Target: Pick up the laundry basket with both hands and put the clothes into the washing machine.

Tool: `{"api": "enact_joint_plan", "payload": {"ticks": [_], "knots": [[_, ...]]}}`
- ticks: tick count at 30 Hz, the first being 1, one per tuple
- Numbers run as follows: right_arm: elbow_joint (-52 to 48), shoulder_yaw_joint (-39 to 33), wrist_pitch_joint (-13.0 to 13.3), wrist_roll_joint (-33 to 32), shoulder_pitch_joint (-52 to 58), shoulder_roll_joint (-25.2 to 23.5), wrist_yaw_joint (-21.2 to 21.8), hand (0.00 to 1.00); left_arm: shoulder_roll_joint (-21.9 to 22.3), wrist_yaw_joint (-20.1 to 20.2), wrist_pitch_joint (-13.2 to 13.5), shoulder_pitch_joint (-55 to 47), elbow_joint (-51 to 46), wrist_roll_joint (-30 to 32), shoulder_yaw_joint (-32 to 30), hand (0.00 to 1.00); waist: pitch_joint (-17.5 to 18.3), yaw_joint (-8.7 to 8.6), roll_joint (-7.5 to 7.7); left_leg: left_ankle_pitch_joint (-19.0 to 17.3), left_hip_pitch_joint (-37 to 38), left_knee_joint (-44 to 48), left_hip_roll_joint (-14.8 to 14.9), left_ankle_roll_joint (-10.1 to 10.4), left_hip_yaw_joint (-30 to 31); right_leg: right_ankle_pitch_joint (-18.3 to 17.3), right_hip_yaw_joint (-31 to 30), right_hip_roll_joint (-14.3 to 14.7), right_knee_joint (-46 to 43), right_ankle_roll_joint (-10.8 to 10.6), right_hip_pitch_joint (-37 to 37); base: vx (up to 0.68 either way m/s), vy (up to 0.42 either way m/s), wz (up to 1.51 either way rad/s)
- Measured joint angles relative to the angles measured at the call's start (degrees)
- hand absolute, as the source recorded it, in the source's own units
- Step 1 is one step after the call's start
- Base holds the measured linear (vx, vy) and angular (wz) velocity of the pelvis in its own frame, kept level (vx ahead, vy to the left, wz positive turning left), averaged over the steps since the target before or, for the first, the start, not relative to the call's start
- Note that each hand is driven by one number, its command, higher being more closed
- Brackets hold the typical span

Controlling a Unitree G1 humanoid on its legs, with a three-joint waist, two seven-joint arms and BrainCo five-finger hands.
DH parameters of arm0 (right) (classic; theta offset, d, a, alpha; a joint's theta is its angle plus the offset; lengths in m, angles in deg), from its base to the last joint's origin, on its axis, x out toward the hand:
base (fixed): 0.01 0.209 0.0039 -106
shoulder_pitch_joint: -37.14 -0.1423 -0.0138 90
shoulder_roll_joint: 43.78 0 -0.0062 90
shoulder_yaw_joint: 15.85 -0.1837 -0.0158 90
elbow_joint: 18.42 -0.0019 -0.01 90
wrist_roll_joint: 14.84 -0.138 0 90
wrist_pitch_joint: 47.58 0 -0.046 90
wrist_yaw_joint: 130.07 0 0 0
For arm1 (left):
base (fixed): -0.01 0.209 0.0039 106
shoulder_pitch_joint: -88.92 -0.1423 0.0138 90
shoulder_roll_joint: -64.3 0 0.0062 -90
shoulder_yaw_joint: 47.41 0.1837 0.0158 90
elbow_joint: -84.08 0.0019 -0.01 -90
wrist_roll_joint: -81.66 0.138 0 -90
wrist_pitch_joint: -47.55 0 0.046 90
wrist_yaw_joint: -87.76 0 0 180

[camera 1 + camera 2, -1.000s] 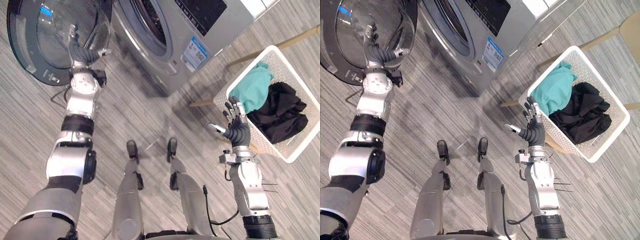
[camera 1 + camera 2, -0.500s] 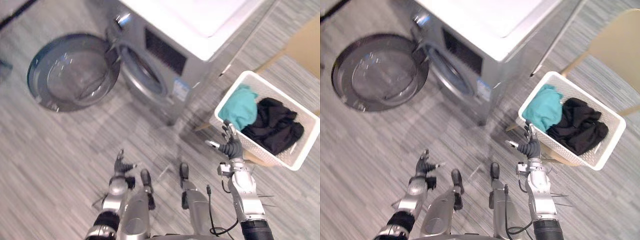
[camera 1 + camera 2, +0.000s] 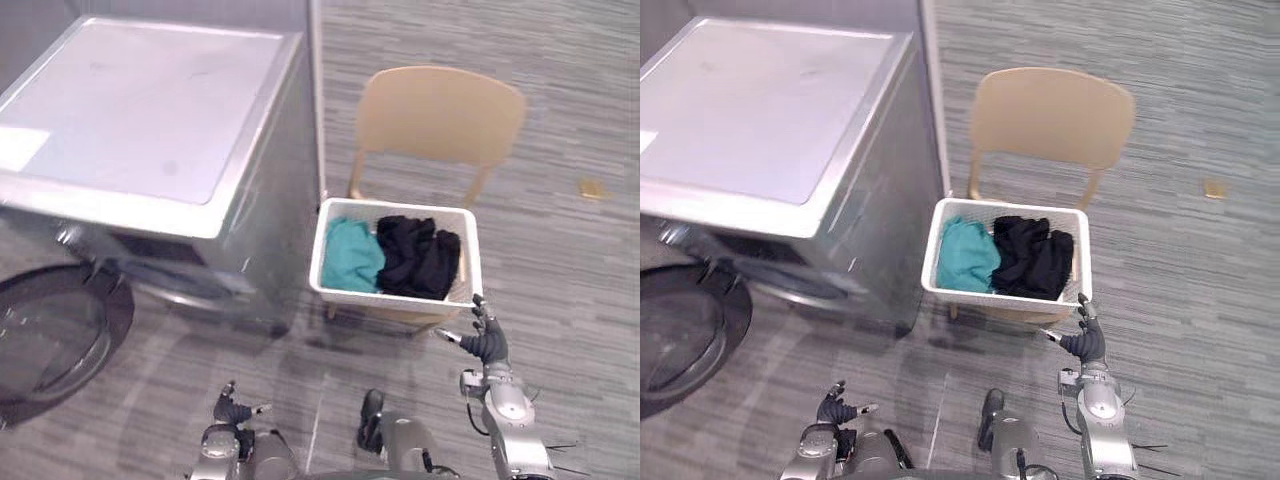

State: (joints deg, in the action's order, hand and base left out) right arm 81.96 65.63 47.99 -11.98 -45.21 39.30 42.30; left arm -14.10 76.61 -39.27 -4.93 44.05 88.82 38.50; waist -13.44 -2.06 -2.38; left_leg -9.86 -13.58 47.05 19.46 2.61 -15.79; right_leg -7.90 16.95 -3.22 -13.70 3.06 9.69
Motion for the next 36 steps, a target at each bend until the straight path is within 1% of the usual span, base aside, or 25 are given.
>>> {"api": "enact_joint_plan", "payload": {"ticks": [1,2,3,4,5,6,7,8,9,11,12,13,14,15,18,19,21,23,24,27,30,31,32,35,36], "knots": [[0.00,-0.08,0.00,0.04,-0.36,0.15,-0.13,0.00,0.00,0.03,0.00,0.03,0.19,-0.01,0.33,0.00,-0.03,0.03,0.05,-1.21,-0.86,-0.69,-1.21,0.84,1.86,0.20,-0.84,0.11,0.54,-0.17,-0.35,0.30,-0.022,-0.75],[0.00,-0.11,-0.01,0.06,-0.71,0.47,-0.32,0.00,-0.13,0.02,0.12,-0.01,0.27,-0.14,1.40,0.00,-0.05,0.17,0.08,-2.84,-1.66,-4.78,-3.93,1.72,4.71,0.61,-2.20,0.19,1.89,-0.62,-1.73,0.26,0.011,-0.60],[0.02,-0.16,-0.08,0.31,-1.00,0.53,-0.80,0.00,-0.24,0.10,0.46,-0.02,0.26,-0.13,2.06,0.00,-0.02,0.46,0.09,-3.01,-1.51,-11.63,-6.52,2.01,6.71,0.89,-3.32,0.06,2.73,-0.99,-3.14,0.27,0.028,-0.57],[0.09,-0.25,-0.10,0.84,-1.37,0.62,-1.09,0.00,-0.21,0.13,0.55,-0.05,0.25,-0.14,2.20,0.00,0.01,0.63,0.05,-2.84,-1.41,-15.84,-7.90,2.30,8.14,0.97,-3.94,-0.03,2.90,-1.13,-3.53,0.25,0.082,-0.65],[0.32,-0.54,-0.15,2.29,-2.46,1.08,-1.19,0.00,-0.17,0.34,0.59,-0.05,0.22,-0.13,2.29,0.00,0.14,1.21,-0.23,-1.87,-0.92,-24.63,-10.14,3.66,11.35,1.24,-4.96,-0.08,2.88,-1.57,-3.63,0.22,0.131,-0.74],[1.05,-0.51,-0.16,4.36,-3.84,1.87,-1.24,0.00,-0.17,0.76,0.61,-0.08,0.27,-0.14,2.30,0.00,0.13,1.49,-0.97,2.19,-0.28,-32.39,-11.25,5.46,13.71,1.33,-5.88,0.31,2.89,-2.38,-4.07,0.23,0.159,-0.72],[1.37,-0.50,-0.20,5.27,-4.32,2.56,-1.28,0.00,-0.11,0.98,0.62,-0.11,0.39,-0.14,2.36,0.00,0.15,1.53,-1.58,7.61,-0.30,-34.29,-11.48,4.91,14.36,1.08,-6.15,0.69,2.88,-3.14,-4.53,0.24,0.187,-0.49],[2.39,-0.48,-0.52,7.13,-4.99,2.87,-1.40,0.00,-0.64,1.04,0.85,0.08,0.81,-0.16,2.37,0.00,0.28,1.57,-0.77,7.91,0.34,-33.38,-12.74,2.71,14.03,0.90,-6.69,-0.52,3.12,-4.55,-5.39,0.20,0.157,-0.12],[2.31,-0.54,-0.51,8.05,-5.00,3.30,-1.44,0.00,-0.66,1.06,1.14,0.10,0.89,-0.17,2.44,0.00,0.35,1.33,-0.64,7.89,0.46,-33.39,-13.51,2.70,14.05,1.00,-6.54,-1.20,3.35,-5.06,-5.74,0.22,0.195,0.09],[2.52,0.65,-0.57,10.00,-6.29,5.93,-0.98,0.00,-0.80,1.08,1.77,0.15,1.13,-0.19,2.60,0.00,0.48,1.57,-0.39,7.91,0.56,-34.11,-16.13,2.66,13.74,0.78,-6.45,-3.89,4.02,-6.78,-6.12,0.17,0.190,0.23],[2.84,1.30,-0.57,10.48,-7.10,6.36,-0.93,0.00,-1.03,1.08,1.74,0.07,1.31,-0.19,2.56,0.00,0.47,1.69,-0.40,7.95,0.59,-34.29,-16.55,2.60,13.71,0.86,-6.41,-4.11,4.11,-6.98,-6.12,0.13,0.151,0.07],[4.31,3.38,-0.58,11.42,-9.35,7.24,-0.66,0.00,-1.79,1.11,1.68,-0.22,1.87,-0.20,2.47,0.00,0.47,2.36,-0.38,7.95,0.66,-34.46,-16.89,2.59,13.51,1.33,-6.42,-4.60,4.52,-7.70,-6.18,0.09,0.108,-0.02],[6.20,5.78,-0.56,11.88,-11.63,8.44,0.08,0.00,-2.44,1.10,1.69,-0.21,2.12,-0.24,2.29,0.00,0.42,3.27,-0.28,8.28,0.84,-35.16,-17.28,2.08,13.51,1.55,-6.43,-4.85,5.02,-8.05,-6.24,0.05,0.063,0.02],[7.47,7.30,-0.59,12.24,-13.15,9.13,0.37,0.00,-2.78,1.10,1.72,-0.21,2.18,-0.24,2.25,0.00,0.33,3.51,-0.23,8.54,0.79,-35.61,-17.50,1.71,13.65,1.57,-6.31,-4.91,5.13,-8.08,-6.19,0.02,0.035,0.08],[15.33,15.07,-0.41,13.83,-23.15,10.96,1.49,0.00,-3.69,1.08,2.21,0.00,2.38,-0.36,1.61,0.00,-0.44,5.29,-0.24,9.93,-1.39,-38.19,-17.50,-0.01,14.27,2.02,-5.91,-4.98,5.15,-8.32,-3.10,-0.03,0.014,0.10],[16.65,16.09,-0.40,13.99,-24.80,11.27,1.67,0.00,-3.62,1.09,2.28,0.15,2.38,-0.38,1.63,0.00,-0.90,5.80,-0.25,10.29,-1.90,-38.48,-17.54,-0.23,14.28,2.05,-5.87,-4.99,5.13,-8.34,-2.51,-0.06,0.007,0.12],[22.41,19.60,-0.40,15.41,-31.63,11.81,1.81,0.00,-3.49,1.06,2.53,0.56,2.30,-0.48,1.32,0.00,-4.17,7.06,-0.43,11.66,-3.29,-39.34,-17.78,-0.34,15.15,2.39,-5.07,-5.01,5.06,-8.24,-1.19,-0.11,0.008,0.19],[26.20,21.91,-0.46,15.93,-35.61,12.68,1.81,0.00,-3.56,1.00,2.51,1.17,2.23,-0.75,1.17,0.00,-6.13,7.87,-0.63,12.59,-4.74,-40.21,-17.89,-0.53,16.44,2.62,-3.93,-4.92,4.94,-7.93,0.08,-0.13,0.014,0.34],[28.71,22.85,-0.52,16.48,-37.87,13.07,1.78,0.00,-3.56,0.93,2.54,1.62,2.08,-1.06,1.13,0.00,-7.12,8.83,-0.86,13.74,-5.75,-41.22,-18.15,-0.63,17.43,2.74,-3.08,-4.95,4.95,-7.92,0.96,-0.11,0.017,0.39],[35.66,23.90,-1.13,18.05,-44.83,13.77,1.46,0.00,-3.55,0.61,2.94,3.09,0.33,-2.29,0.89,0.00,-10.65,10.45,-1.30,15.56,-7.65,-42.64,-18.43,-0.59,18.96,2.92,-2.15,-4.95,4.79,-7.64,2.85,-0.10,0.023,0.26],[40.71,24.41,-1.69,18.14,-48.97,14.01,0.39,0.00,-3.55,-0.28,3.52,4.08,0.01,-3.17,0.84,0.00,-11.35,11.21,-1.85,16.63,-10.10,-43.28,-18.65,-0.78,20.32,2.98,-0.83,-4.91,4.58,-7.54,4.88,-0.08,0.023,0.25],[43.60,24.26,-2.03,18.11,-50.67,14.04,-0.33,1.00,-3.53,-0.57,3.54,5.14,0.11,-3.93,0.92,0.00,-11.53,12.32,-2.05,16.93,-11.18,-43.51,-18.64,-0.60,20.64,2.97,-0.62,-4.92,4.04,-7.53,6.19,-0.08,0.016,0.14],[45.93,24.01,-2.27,18.09,-52.43,14.04,-1.12,1.00,-3.53,-1.05,3.69,6.10,0.09,-4.49,1.06,0.00,-11.61,12.72,-2.22,17.54,-11.93,-44.46,-18.64,-0.22,21.19,2.94,-0.34,-4.92,3.56,-7.50,7.46,-0.07,0.010,0.11],[46.90,21.42,-2.95,17.55,-54.85,14.00,-3.48,1.00,-3.16,-1.68,3.88,8.30,0.04,-5.65,1.03,0.00,-11.91,12.93,-2.68,19.44,-13.53,-47.06,-18.59,0.32,22.69,2.59,0.71,-4.92,2.45,-7.24,10.08,-0.04,-0.016,0.19],[46.46,20.05,-3.33,15.74,-55.30,14.03,-4.17,1.00,-2.59,-1.74,3.99,9.28,-0.03,-6.81,0.88,0.00,-11.93,13.06,-2.66,19.88,-14.19,-47.56,-18.55,0.38,23.01,2.18,0.97,-5.00,1.59,-7.18,11.18,-0.02,-0.023,0.11]]}}
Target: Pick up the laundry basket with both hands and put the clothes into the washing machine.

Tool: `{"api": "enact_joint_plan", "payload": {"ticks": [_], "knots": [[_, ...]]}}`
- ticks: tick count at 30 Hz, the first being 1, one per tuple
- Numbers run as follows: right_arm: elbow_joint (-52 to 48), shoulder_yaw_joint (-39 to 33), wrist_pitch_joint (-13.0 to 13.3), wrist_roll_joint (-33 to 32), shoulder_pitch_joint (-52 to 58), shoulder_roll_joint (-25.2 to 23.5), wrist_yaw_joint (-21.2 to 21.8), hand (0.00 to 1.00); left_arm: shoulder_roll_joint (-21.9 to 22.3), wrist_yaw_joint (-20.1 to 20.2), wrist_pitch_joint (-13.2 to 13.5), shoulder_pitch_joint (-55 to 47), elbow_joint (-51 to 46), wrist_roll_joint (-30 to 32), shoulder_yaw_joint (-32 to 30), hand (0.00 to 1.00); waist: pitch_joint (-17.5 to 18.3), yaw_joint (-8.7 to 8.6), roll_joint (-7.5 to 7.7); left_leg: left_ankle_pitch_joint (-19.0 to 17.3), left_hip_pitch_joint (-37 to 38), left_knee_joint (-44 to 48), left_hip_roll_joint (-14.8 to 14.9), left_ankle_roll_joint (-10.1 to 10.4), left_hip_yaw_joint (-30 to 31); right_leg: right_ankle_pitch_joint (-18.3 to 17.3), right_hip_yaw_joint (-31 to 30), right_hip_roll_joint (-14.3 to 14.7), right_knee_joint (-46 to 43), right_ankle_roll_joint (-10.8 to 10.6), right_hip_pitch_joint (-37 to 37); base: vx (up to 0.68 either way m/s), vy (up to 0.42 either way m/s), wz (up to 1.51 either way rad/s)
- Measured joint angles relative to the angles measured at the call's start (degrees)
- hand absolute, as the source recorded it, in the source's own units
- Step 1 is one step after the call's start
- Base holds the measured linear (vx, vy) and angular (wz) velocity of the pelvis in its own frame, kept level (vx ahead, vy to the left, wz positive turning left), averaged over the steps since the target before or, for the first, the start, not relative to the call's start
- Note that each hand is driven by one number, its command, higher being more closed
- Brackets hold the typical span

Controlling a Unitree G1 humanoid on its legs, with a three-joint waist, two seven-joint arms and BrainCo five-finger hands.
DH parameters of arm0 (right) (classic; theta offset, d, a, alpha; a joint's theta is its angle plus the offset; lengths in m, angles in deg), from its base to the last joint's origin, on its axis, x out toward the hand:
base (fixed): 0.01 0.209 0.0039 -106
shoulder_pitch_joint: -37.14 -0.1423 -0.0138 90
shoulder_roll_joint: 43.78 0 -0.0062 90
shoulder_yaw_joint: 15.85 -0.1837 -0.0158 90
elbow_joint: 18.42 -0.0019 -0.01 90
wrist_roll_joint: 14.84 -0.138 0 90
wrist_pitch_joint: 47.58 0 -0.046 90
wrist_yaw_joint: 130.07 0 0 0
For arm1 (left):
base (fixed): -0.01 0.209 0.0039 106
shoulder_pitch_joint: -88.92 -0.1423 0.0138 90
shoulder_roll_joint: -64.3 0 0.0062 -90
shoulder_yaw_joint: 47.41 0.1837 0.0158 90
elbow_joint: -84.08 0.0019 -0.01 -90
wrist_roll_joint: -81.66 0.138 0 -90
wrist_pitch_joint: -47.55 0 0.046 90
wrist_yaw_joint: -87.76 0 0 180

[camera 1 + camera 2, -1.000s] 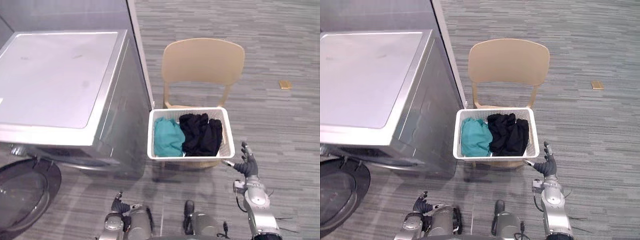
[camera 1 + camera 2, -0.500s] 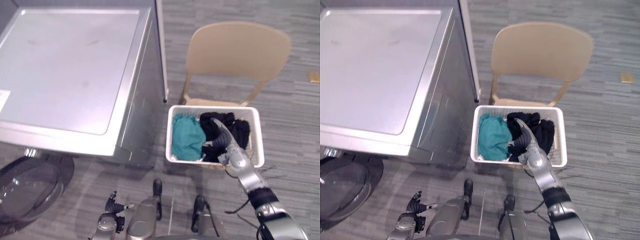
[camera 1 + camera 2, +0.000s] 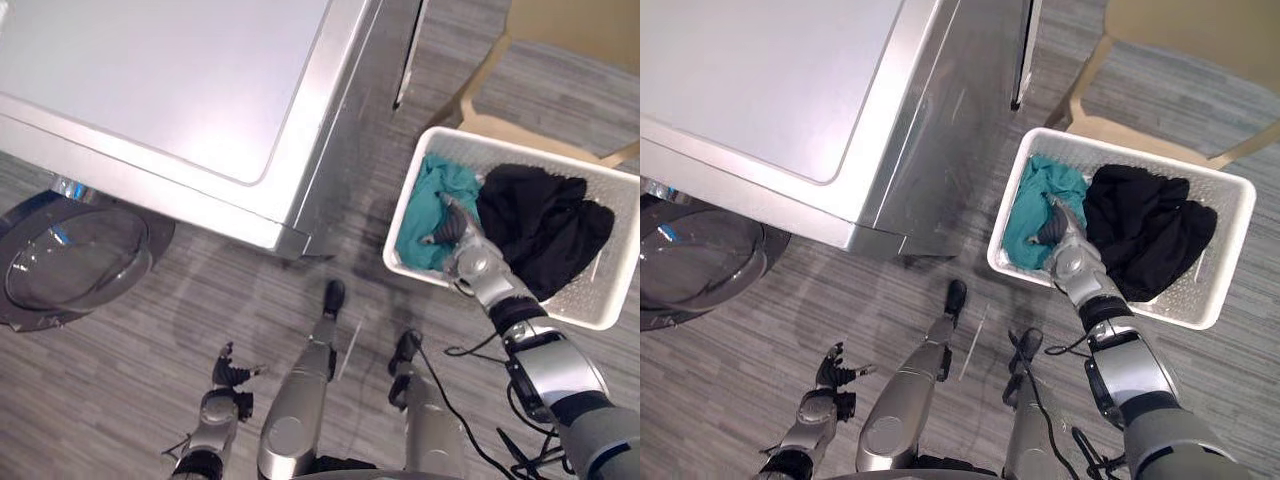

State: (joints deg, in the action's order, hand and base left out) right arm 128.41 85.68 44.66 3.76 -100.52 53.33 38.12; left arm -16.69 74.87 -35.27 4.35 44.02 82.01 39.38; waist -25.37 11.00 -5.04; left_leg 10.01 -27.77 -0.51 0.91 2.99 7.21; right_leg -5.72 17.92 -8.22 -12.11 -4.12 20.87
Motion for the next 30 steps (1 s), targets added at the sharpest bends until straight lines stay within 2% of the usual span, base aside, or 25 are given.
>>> {"api": "enact_joint_plan", "payload": {"ticks": [4,8,10,12,13,15,18,20,21,23,24,27,30], "knots": [[-3.95,-1.17,-0.87,-7.18,1.56,-0.20,-0.53,1.00,2.36,-0.05,0.05,0.86,-1.17,-2.08,-1.12,0.00,-0.12,0.04,0.19,1.28,0.01,-1.65,0.05,0.11,0.74,-2.08,0.90,-0.49,-3.02,0.30,1.55,0.04,-0.068,0.15],[-13.35,-5.74,-1.43,-12.03,8.33,-3.90,-0.48,1.00,3.84,-0.06,-0.40,0.75,-1.39,-2.09,-1.69,0.00,-0.41,0.01,0.67,1.73,1.83,-1.64,0.36,0.12,0.71,-2.90,0.66,-0.50,-4.65,0.58,0.72,0.09,-0.082,-0.02],[-18.33,-7.82,-1.46,-14.29,11.98,-6.16,-0.62,1.00,4.24,-0.06,-0.62,0.67,-1.53,-2.08,-1.96,0.00,-0.78,-0.68,1.27,1.73,3.63,-1.69,0.41,0.13,0.64,-2.88,0.44,-0.44,-4.45,0.59,-1.02,0.09,-0.063,-0.06],[-27.65,-10.18,-1.39,-15.99,17.23,-8.52,-0.89,1.00,4.21,-0.03,-0.78,0.02,-2.72,-2.06,-2.09,0.00,-1.61,-1.09,2.77,1.70,7.27,-2.41,0.52,0.17,0.17,-2.84,-0.73,-0.16,-3.24,0.63,-4.43,0.07,-0.054,-0.13],[-30.08,-10.83,-1.35,-16.29,18.46,-8.88,-0.96,1.00,4.24,0.04,-0.82,-0.05,-2.74,-2.06,-2.09,0.00,-1.61,-1.30,2.94,1.68,8.16,-2.80,0.59,0.19,0.13,-2.80,-0.80,-0.02,-2.73,0.66,-5.33,0.04,-0.046,-0.08],[-38.02,-12.73,-0.42,-16.31,21.59,-10.20,-2.05,1.00,4.00,0.12,-1.47,-0.67,-2.83,-2.04,-2.47,0.00,-0.99,-2.89,3.97,1.53,10.63,-3.99,0.85,0.35,-0.42,-2.78,-1.17,0.30,-1.21,0.66,-7.65,-0.01,-0.023,-0.12],[-45.06,-13.87,0.21,-16.44,24.77,-12.23,-1.92,1.00,3.83,0.29,-2.04,-2.25,-2.73,-1.98,-4.30,0.00,0.41,-3.73,5.83,1.16,12.53,-4.83,1.13,0.53,-1.99,-2.59,-2.84,0.76,0.90,0.39,-9.20,-0.01,-0.009,-0.33],[-50.12,-13.89,1.19,-17.01,29.00,-14.04,-1.53,1.00,3.47,0.44,-2.49,-4.45,-2.60,-1.99,-4.70,0.00,2.40,-4.14,7.00,-0.25,14.97,-4.84,1.23,0.17,-3.19,-2.14,-4.04,1.06,2.62,0.10,-11.69,0.01,0.003,-0.30],[-53.55,-13.77,1.52,-17.83,32.41,-15.56,-0.47,1.00,3.20,0.47,-2.95,-6.00,-2.41,-1.97,-5.14,0.00,4.93,-4.19,7.72,-0.96,16.54,-4.84,1.18,-0.02,-4.19,-1.92,-4.71,1.07,3.79,-0.13,-13.40,0.04,0.008,-0.25],[-56.38,-13.37,2.07,-18.97,35.18,-16.86,0.94,1.00,3.18,0.56,-3.03,-7.46,-2.01,-1.95,-5.82,0.00,7.42,-4.26,8.16,-1.65,18.11,-4.84,1.02,-0.20,-4.82,-1.75,-5.39,1.03,4.77,-0.27,-15.02,0.06,0.003,-0.22],[-58.42,-12.71,2.97,-20.28,37.24,-17.82,2.29,1.00,3.11,0.79,-3.25,-8.96,-1.91,-1.95,-6.00,0.00,9.78,-4.54,8.39,-2.11,19.24,-4.85,0.91,-0.22,-5.31,-1.62,-5.55,1.03,5.56,-0.44,-16.36,0.07,0.000,-0.15],[-60.93,-10.94,4.24,-21.79,39.22,-19.07,5.10,1.00,2.82,1.72,-3.28,-10.55,-1.38,-1.94,-6.41,0.00,11.73,-5.64,8.40,-2.45,22.02,-4.86,0.80,-0.15,-5.35,-1.56,-5.46,1.03,6.36,-0.46,-19.54,0.05,-0.003,-0.01],[-61.83,-9.83,5.35,-23.90,41.15,-19.37,8.31,1.00,2.79,2.28,-3.28,-11.56,-1.12,-1.94,-6.34,0.00,13.50,-5.68,8.01,-2.60,23.41,-4.85,0.92,0.04,-4.19,-1.65,-5.17,1.12,5.82,-0.48,-20.95,-0.01,-0.005,0.05]]}}
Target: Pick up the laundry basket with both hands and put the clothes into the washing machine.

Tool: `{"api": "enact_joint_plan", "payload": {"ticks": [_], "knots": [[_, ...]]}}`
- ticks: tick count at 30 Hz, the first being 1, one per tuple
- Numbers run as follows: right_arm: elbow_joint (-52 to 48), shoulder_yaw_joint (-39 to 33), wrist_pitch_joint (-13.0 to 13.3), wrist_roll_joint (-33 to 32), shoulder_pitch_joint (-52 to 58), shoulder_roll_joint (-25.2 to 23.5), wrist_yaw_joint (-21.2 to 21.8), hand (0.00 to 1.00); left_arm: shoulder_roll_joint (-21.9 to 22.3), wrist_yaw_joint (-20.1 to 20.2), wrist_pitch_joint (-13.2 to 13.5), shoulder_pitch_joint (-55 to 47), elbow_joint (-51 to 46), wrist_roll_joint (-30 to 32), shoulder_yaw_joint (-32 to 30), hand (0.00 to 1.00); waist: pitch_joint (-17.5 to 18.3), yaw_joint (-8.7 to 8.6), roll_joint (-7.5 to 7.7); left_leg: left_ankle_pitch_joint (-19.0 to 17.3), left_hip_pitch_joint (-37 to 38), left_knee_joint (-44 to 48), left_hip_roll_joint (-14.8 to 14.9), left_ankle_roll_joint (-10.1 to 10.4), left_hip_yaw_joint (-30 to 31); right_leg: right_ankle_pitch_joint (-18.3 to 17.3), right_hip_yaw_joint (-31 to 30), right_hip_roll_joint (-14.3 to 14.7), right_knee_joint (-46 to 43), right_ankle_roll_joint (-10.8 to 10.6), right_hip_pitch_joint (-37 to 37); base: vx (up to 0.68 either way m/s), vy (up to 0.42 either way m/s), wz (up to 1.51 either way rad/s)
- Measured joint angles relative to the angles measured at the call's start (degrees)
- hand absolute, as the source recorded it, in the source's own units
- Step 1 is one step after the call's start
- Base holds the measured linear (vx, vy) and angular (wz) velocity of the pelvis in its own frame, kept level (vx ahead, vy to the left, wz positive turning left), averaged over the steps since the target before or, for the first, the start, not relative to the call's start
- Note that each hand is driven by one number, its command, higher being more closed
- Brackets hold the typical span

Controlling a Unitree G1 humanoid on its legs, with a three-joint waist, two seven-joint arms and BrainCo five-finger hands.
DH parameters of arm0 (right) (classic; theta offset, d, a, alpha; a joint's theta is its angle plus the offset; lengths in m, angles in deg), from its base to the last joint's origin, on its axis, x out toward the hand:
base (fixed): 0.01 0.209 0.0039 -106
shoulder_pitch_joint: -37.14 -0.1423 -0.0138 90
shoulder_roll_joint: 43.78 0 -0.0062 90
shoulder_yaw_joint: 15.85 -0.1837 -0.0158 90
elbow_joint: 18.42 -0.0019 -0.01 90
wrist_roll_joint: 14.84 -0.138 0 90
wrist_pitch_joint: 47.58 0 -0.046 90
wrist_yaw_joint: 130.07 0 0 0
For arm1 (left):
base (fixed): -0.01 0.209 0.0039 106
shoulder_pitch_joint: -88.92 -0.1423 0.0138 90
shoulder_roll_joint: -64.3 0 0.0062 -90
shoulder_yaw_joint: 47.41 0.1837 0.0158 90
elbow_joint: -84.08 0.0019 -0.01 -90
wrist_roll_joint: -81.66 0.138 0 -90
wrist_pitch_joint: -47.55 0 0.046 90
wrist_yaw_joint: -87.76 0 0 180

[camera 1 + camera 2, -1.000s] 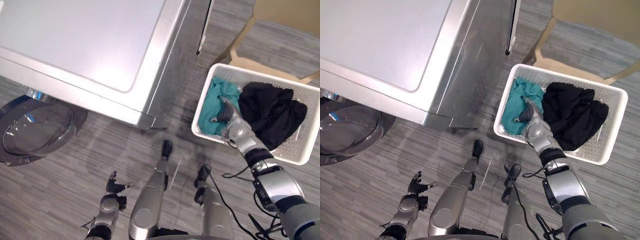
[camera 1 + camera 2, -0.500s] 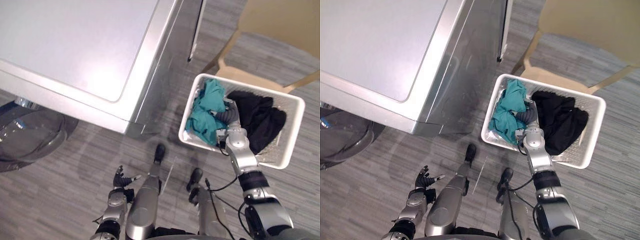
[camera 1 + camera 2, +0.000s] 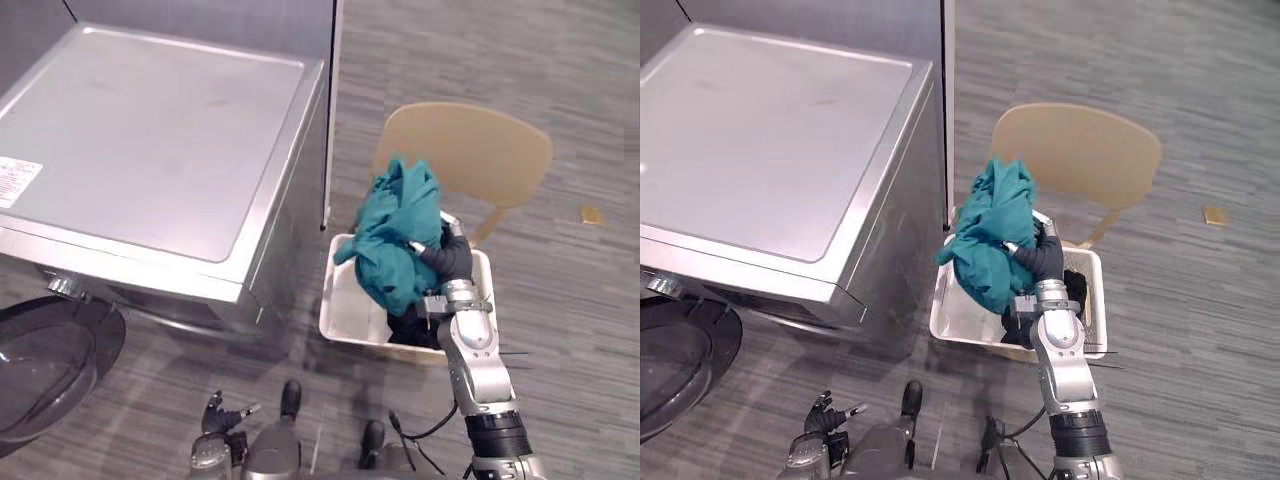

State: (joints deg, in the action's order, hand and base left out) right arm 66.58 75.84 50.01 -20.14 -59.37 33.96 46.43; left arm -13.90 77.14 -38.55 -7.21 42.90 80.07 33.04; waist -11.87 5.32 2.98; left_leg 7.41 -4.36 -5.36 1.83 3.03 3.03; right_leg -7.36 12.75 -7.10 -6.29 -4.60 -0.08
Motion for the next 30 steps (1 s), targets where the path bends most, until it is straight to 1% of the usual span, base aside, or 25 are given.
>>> {"api": "enact_joint_plan", "payload": {"ticks": [1,2,4,5,6,7,8,9,10,11,12,13,14,15,16,17,18,19,20,21,22,24,25,27,30], "knots": [[0.00,0.01,0.01,-0.28,0.15,0.08,0.36,1.00,0.03,0.36,0.01,-0.09,-0.01,0.00,0.00,0.00,0.11,0.00,-0.16,-0.01,0.07,0.01,0.03,0.01,0.59,-0.24,-0.08,0.15,-0.86,-0.13,0.13,-0.05,-0.028,0.35],[0.02,0.01,0.02,-0.72,0.45,0.17,0.97,1.00,0.07,0.62,-0.01,-0.06,-0.17,0.01,0.11,0.00,0.14,-0.21,-0.41,-0.02,-0.10,0.45,-0.13,0.00,2.48,-1.31,-1.14,0.34,-4.24,-0.31,0.89,-0.07,-0.018,0.66],[-0.06,-0.29,0.04,-0.74,1.33,0.32,1.01,1.00,-0.05,0.61,0.03,-0.04,-1.39,0.02,0.20,0.00,0.16,-0.57,-0.52,-0.65,-1.48,2.83,-0.53,-0.34,5.82,-3.34,-4.81,0.35,-10.15,-1.78,1.90,-0.06,-0.011,1.02],[-0.09,-0.27,0.05,-0.71,1.36,0.31,1.01,1.00,-0.28,0.60,0.05,0.00,-2.94,0.02,0.05,0.00,0.16,-0.55,-0.17,-0.83,-2.31,3.94,-1.40,-0.57,7.39,-6.91,-9.26,-0.19,-17.98,-2.10,3.57,-0.06,-0.076,1.28],[-0.08,-0.01,0.06,-0.65,1.25,0.28,0.97,1.00,-0.16,0.55,0.07,-0.50,-5.50,0.03,0.04,0.00,0.66,0.02,0.65,-0.83,-3.55,5.88,-3.03,-0.50,8.71,-9.03,-12.49,-0.32,-22.94,-2.91,4.14,-0.07,-0.113,1.20],[-0.05,0.46,0.06,-0.54,0.89,0.38,1.00,1.00,-0.02,0.47,0.10,-0.86,-7.37,0.01,0.04,0.00,0.96,0.46,0.99,-1.04,-4.49,7.03,-3.68,-0.20,9.49,-10.16,-13.74,-0.42,-23.02,-2.91,4.16,-0.11,-0.170,0.88],[0.05,1.57,0.06,-0.39,-0.36,0.50,1.03,1.00,0.02,0.35,0.30,-1.70,-10.74,-0.01,-0.05,0.00,1.22,1.10,0.91,-1.18,-6.20,8.66,-4.10,0.23,10.41,-11.59,-14.38,-0.40,-21.48,-1.66,4.00,-0.17,-0.196,0.39],[-0.03,3.33,0.25,-0.35,-2.84,0.67,1.02,1.00,1.07,0.16,0.59,-3.18,-15.55,-0.05,0.15,0.00,1.68,3.21,0.19,-0.42,-9.17,9.50,-3.58,1.44,11.08,-14.12,-13.68,0.78,-18.38,0.80,4.16,-0.19,-0.207,0.34],[0.00,3.80,0.43,-0.35,-3.87,1.09,1.00,1.00,1.60,0.16,0.66,-3.36,-16.99,-0.09,0.46,0.00,1.44,3.24,-1.00,0.31,-10.11,9.53,-3.08,2.35,12.13,-14.50,-12.84,1.54,-17.91,1.43,4.57,-0.23,-0.217,0.47],[0.08,3.95,0.55,-0.29,-4.33,1.81,0.99,1.00,2.59,0.25,0.67,-4.08,-19.77,-0.11,1.45,0.00,1.55,2.56,-3.14,1.43,-11.25,9.25,-2.34,2.88,14.72,-13.93,-10.70,3.07,-18.19,2.13,4.78,-0.19,-0.156,0.77],[0.31,3.92,0.55,-0.28,-4.30,2.59,0.95,1.00,3.33,0.48,0.88,-5.14,-22.70,-0.14,2.71,0.00,1.70,2.42,-4.53,1.99,-11.43,7.99,-1.50,2.84,15.79,-13.70,-8.80,3.91,-18.74,2.80,5.16,-0.26,-0.177,1.10],[0.98,3.66,0.55,0.12,-4.37,4.05,0.92,1.00,3.89,0.58,1.08,-5.74,-25.87,-0.21,4.13,0.00,1.92,2.04,-5.99,0.66,-11.13,4.43,0.52,1.86,12.80,-13.00,-5.76,4.70,-18.20,4.13,5.13,-0.29,-0.171,1.15],[1.70,3.17,0.55,0.49,-4.60,5.34,0.84,1.00,3.90,0.79,1.08,-5.50,-27.35,-0.19,5.74,0.00,1.75,1.69,-6.13,-2.26,-11.03,3.01,1.71,0.69,9.54,-11.82,-3.85,3.96,-16.38,5.52,4.51,-0.38,-0.163,1.33],[3.56,2.33,0.53,1.24,-5.58,6.69,0.65,1.00,3.77,1.62,1.26,-5.26,-30.95,-0.04,7.48,0.00,1.42,1.52,-5.26,-2.55,-11.84,5.98,1.13,-0.12,2.80,-10.35,-0.81,2.06,-14.97,6.00,4.44,-0.26,-0.093,0.99],[3.78,2.21,0.49,1.41,-5.64,6.82,0.63,1.00,3.68,1.88,1.38,-5.21,-31.53,-0.03,7.74,0.00,1.49,1.48,-5.15,-2.55,-11.92,6.88,0.94,-0.13,2.09,-10.05,-0.37,1.71,-14.73,6.00,4.43,-0.19,-0.062,0.95],[3.99,1.29,0.40,1.41,-5.67,7.22,0.48,1.00,3.26,2.45,1.72,-5.15,-34.76,0.01,8.71,0.00,1.84,1.24,-4.69,-2.66,-11.84,11.73,-0.13,-0.14,-0.39,-8.86,1.13,0.13,-13.84,5.95,4.80,-0.15,-0.066,0.75],[4.22,1.13,0.40,1.39,-6.55,8.33,0.40,1.00,2.73,3.02,2.89,-5.22,-39.18,0.05,8.92,0.00,2.29,0.58,-5.43,-3.05,-11.18,18.73,0.44,-0.12,-2.00,-7.36,2.63,-0.18,-12.93,6.05,5.91,-0.15,-0.066,0.70],[4.40,1.20,0.40,1.40,-6.86,8.59,0.41,1.00,2.54,3.02,3.16,-5.20,-40.15,0.05,8.89,0.00,2.43,0.37,-5.68,-4.04,-10.89,20.23,0.71,-0.07,-2.07,-7.14,2.98,-0.17,-12.83,6.04,6.13,-0.19,0.029,0.62],[5.41,1.38,0.40,1.31,-7.90,9.25,0.79,1.00,1.08,3.30,4.54,-3.84,-43.01,0.06,9.07,0.00,2.82,-0.12,-6.54,-9.46,-9.40,23.73,1.89,-0.27,-2.56,-6.11,4.42,-0.35,-12.35,6.07,6.74,-0.11,0.074,0.41],[6.73,1.58,0.28,1.28,-8.50,9.49,1.28,1.00,0.04,3.56,5.16,-2.86,-44.19,0.06,9.24,0.00,2.80,-0.10,-6.46,-10.88,-7.71,23.89,2.40,-0.20,-3.25,-5.52,4.85,-0.61,-11.81,5.70,6.34,-0.13,0.098,0.43],[7.12,1.65,0.06,1.28,-8.57,10.02,1.43,1.00,-0.70,3.84,5.40,-2.23,-44.81,0.06,9.67,0.00,2.83,-0.09,-6.48,-11.30,-6.39,23.19,2.51,-0.16,-3.40,-5.20,5.28,-0.81,-11.45,5.38,5.83,-0.08,0.120,0.34],[7.26,2.56,-0.21,0.75,-8.89,11.85,3.51,1.00,-3.68,5.16,6.43,-0.65,-47.42,0.11,13.25,0.00,4.38,-1.15,-7.63,-11.22,-1.25,12.98,2.40,0.18,-3.00,-3.99,7.58,-0.73,-9.40,3.42,3.83,-0.08,0.171,0.51],[7.62,3.11,-0.20,0.63,-9.33,11.81,3.85,1.00,-4.70,5.54,6.72,0.06,-47.38,0.11,14.22,0.00,4.77,-1.35,-7.10,-10.04,-0.55,10.70,1.84,0.97,-2.73,-3.78,7.68,-1.22,-9.22,3.09,3.84,-0.04,0.165,0.38],[9.19,6.12,-0.25,0.62,-11.52,11.35,5.39,1.00,-7.93,6.91,6.71,3.09,-46.97,0.21,18.91,0.00,5.70,-1.09,-5.91,-7.56,0.83,6.74,0.79,0.16,-2.33,-1.53,7.84,-1.61,-6.54,1.89,2.83,-0.03,0.144,0.18],[10.31,11.84,-0.37,0.14,-13.80,10.38,7.43,1.00,-8.37,8.00,6.70,6.11,-45.09,2.65,23.10,0.00,6.27,-1.16,-5.23,-6.07,2.88,5.04,-0.32,-0.55,-1.67,-0.19,8.38,-2.01,-4.33,1.15,0.21,-0.02,0.097,0.16]]}}
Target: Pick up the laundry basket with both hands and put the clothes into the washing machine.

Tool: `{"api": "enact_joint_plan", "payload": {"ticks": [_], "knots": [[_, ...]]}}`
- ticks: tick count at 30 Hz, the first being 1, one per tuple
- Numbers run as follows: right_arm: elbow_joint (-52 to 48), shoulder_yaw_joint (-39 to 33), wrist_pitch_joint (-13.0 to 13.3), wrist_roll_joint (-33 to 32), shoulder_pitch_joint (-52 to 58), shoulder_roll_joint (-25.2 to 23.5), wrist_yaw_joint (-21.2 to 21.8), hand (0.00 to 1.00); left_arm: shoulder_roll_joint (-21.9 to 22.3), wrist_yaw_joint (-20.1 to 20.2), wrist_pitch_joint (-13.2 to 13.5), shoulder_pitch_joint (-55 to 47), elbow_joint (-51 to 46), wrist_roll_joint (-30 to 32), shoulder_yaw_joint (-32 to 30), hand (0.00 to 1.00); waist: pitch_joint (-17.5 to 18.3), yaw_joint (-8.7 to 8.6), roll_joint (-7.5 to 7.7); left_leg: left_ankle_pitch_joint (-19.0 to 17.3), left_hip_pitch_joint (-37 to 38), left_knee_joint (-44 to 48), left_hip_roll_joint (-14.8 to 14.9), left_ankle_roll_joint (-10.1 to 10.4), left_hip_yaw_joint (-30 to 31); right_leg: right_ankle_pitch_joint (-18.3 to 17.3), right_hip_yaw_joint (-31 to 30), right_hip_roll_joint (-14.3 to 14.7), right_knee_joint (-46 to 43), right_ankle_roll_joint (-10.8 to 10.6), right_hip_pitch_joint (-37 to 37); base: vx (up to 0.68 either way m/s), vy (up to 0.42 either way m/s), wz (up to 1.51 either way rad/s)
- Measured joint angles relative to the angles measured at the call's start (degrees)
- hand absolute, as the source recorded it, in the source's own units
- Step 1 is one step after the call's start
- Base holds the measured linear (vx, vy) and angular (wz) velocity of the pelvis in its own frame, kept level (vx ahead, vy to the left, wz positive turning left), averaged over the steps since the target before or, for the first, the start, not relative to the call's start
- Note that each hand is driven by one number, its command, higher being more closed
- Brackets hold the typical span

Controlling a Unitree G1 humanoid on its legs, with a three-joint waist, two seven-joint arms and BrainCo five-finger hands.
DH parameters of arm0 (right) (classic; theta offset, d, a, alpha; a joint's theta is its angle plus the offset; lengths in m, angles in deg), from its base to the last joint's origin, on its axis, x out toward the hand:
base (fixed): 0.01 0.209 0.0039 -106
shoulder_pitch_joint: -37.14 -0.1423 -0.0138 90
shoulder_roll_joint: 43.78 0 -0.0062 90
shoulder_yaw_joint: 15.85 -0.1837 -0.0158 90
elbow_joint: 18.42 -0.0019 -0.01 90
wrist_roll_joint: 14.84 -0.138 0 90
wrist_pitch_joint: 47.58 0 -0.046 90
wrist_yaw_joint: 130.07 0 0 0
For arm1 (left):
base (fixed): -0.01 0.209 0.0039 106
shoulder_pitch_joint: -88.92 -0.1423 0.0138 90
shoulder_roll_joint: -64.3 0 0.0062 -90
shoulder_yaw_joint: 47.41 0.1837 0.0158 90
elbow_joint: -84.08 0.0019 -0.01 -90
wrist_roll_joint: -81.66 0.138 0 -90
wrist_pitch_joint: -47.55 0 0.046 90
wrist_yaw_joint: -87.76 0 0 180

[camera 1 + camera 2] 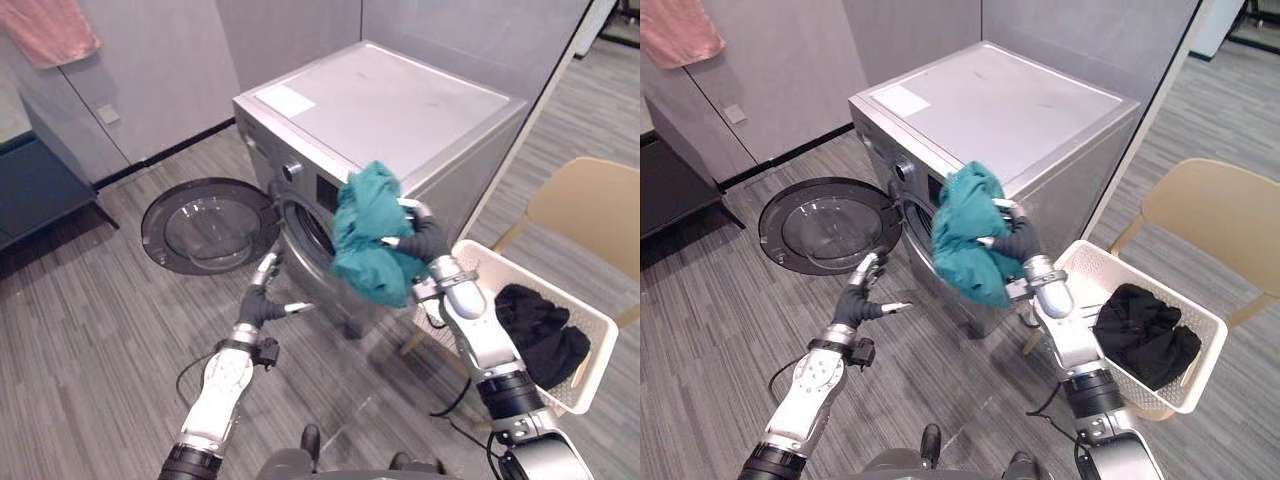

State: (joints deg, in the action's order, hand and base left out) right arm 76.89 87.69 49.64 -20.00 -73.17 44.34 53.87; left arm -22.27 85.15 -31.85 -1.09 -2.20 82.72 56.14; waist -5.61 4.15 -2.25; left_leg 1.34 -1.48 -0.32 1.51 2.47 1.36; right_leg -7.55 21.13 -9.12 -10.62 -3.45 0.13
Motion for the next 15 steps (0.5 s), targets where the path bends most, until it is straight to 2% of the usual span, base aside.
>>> {"api": "enact_joint_plan", "payload": {"ticks": [4,5,9,15], "knots": [[3.27,4.89,-0.33,-1.17,-1.80,-3.88,0.24,1.00,0.14,-0.05,-0.07,3.53,3.47,1.72,3.83,0.00,0.97,0.09,0.64,1.25,1.71,-1.90,-0.30,-0.16,0.34,0.06,0.18,0.00,0.00,-0.05,-0.95,0.00,0.015,0.06],[3.47,6.15,-0.51,-1.61,-1.93,-5.08,0.26,1.00,0.18,-0.17,-0.14,4.49,4.27,2.16,4.56,1.00,0.98,0.11,0.65,1.50,1.88,-2.17,-0.20,0.08,0.35,0.12,0.17,0.09,-0.05,0.03,-0.95,0.00,0.000,0.00],[5.13,9.48,-0.97,-3.98,-1.97,-7.29,0.26,1.00,0.64,-1.46,-0.38,6.49,6.10,3.70,4.99,1.00,1.08,0.03,0.66,2.70,2.70,-3.84,0.49,0.31,0.35,0.33,0.09,0.81,-0.03,0.36,-0.99,-0.03,-0.048,-0.02],[7.35,12.40,-1.12,-9.26,-0.29,-8.53,0.82,1.00,1.75,-5.68,-1.04,6.57,8.02,5.40,5.03,1.00,1.96,-0.06,0.91,3.39,3.46,-4.88,2.03,1.34,0.52,0.15,-0.44,2.11,-0.17,0.80,-1.14,-0.01,-0.052,-0.03]]}}
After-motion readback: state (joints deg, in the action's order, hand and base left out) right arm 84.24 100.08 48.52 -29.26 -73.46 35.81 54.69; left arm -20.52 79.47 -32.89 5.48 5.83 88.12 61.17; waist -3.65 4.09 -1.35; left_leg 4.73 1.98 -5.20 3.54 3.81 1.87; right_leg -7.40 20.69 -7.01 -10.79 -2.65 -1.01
